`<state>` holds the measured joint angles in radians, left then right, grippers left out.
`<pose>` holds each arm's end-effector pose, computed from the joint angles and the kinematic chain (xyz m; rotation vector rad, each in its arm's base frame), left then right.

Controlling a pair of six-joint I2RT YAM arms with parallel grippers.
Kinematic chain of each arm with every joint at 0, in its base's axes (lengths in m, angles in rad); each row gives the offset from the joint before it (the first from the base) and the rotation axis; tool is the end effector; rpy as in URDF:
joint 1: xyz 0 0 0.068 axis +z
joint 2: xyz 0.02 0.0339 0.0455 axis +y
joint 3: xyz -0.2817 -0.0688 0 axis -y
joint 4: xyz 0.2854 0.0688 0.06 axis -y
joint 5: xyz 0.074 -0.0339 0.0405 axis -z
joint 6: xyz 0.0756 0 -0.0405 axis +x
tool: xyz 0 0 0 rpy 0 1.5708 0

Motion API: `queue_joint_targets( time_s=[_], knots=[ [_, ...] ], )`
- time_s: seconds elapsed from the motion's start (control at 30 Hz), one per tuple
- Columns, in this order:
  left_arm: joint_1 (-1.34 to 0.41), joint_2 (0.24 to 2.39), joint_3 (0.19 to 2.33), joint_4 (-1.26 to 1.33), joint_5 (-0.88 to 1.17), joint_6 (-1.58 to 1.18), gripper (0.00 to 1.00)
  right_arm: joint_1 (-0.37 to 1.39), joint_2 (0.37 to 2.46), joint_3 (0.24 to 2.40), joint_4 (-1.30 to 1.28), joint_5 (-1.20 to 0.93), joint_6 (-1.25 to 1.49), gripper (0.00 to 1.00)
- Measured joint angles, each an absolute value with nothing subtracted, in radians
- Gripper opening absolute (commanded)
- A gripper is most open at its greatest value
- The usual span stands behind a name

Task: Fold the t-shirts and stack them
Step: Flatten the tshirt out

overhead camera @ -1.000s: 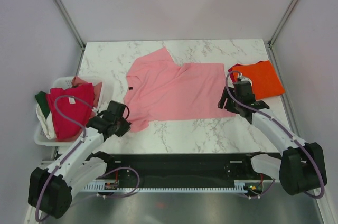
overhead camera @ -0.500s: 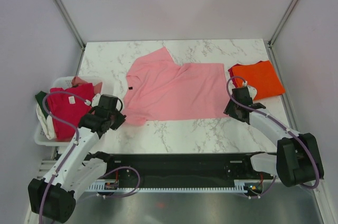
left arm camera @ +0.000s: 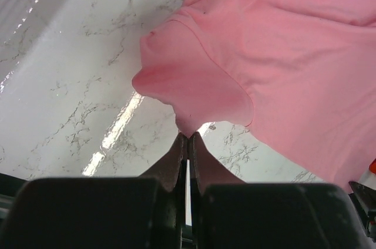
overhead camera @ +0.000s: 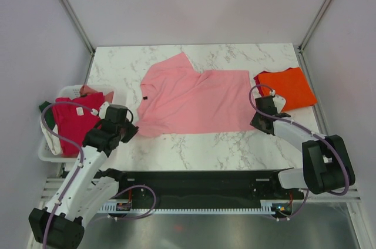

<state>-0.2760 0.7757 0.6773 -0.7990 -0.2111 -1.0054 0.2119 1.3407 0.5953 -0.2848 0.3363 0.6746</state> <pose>0.1978 -0.0395 0.2268 -0.9640 2.2689 -0.3062 0.2799 0.0347 0.1137 0.6913 2.4192 -0.0867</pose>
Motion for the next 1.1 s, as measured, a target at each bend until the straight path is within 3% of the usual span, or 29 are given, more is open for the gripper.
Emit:
queue_joint_targets(
  time_s=[0.13,0.23,0.33,0.4,0.47,0.5,0.83,1.1],
  knots=[
    [-0.276,0.777,0.688,-0.801,-0.211,-1.003,0.02,0.212,1.370,0.607,-0.257,0.338,0.683,0.51],
    [-0.276,0.779,0.704,-0.806,-0.211,-1.003,0.02,0.212,1.370,0.606,-0.249,0.334,0.699,0.34],
    [-0.276,0.779,0.720,-0.807,-0.212,-1.000,0.02,0.212,1.361,0.597,-0.248,0.329,0.717,0.20],
    [-0.276,0.784,0.733,-0.807,-0.213,-0.996,0.02,0.212,1.348,0.591,-0.255,0.325,0.726,0.17],
    [-0.276,0.791,0.746,-0.807,-0.216,-0.992,0.02,0.212,1.334,0.590,-0.267,0.322,0.729,0.03],
    [-0.276,0.795,0.751,-0.807,-0.217,-0.991,0.02,0.212,1.325,0.590,-0.271,0.323,0.728,0.00],
    [-0.275,0.788,0.757,-0.826,-0.217,-0.984,0.02,0.212,1.211,0.590,-0.358,0.334,0.728,0.04],
    [-0.275,0.757,0.782,-0.862,-0.216,-0.973,0.02,0.204,1.146,0.597,-0.423,0.330,0.711,0.00]
  ],
)
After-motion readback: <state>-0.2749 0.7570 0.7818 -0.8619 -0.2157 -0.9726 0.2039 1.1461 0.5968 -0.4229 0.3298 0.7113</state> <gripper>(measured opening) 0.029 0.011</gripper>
